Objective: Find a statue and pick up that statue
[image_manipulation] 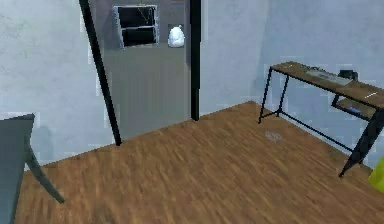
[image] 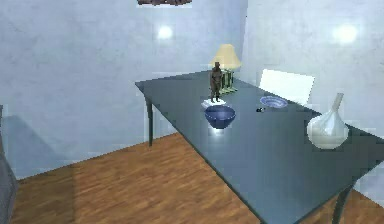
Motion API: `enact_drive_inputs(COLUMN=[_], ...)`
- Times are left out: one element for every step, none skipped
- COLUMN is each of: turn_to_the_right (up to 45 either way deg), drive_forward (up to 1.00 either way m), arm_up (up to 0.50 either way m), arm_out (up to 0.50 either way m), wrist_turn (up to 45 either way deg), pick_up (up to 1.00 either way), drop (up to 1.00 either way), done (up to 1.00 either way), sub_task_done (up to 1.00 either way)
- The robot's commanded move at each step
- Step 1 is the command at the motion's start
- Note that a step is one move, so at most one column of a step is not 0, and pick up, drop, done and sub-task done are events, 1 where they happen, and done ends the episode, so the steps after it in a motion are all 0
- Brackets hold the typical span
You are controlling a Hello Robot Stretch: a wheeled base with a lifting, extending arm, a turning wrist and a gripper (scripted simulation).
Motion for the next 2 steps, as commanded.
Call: enact_drive_inputs(turn_to_the_right=[0.0, -45.0], drive_forward=[0.5, 0.0], arm_up=[0.0, 0.0], arm_out=[0.0, 0.0], wrist_turn=[0.0, 0.0], pick_up=[0.0, 0.0], drop=[0.0, 0.0], done=[0.0, 0.0], sub_task_done=[0.0, 0.0])
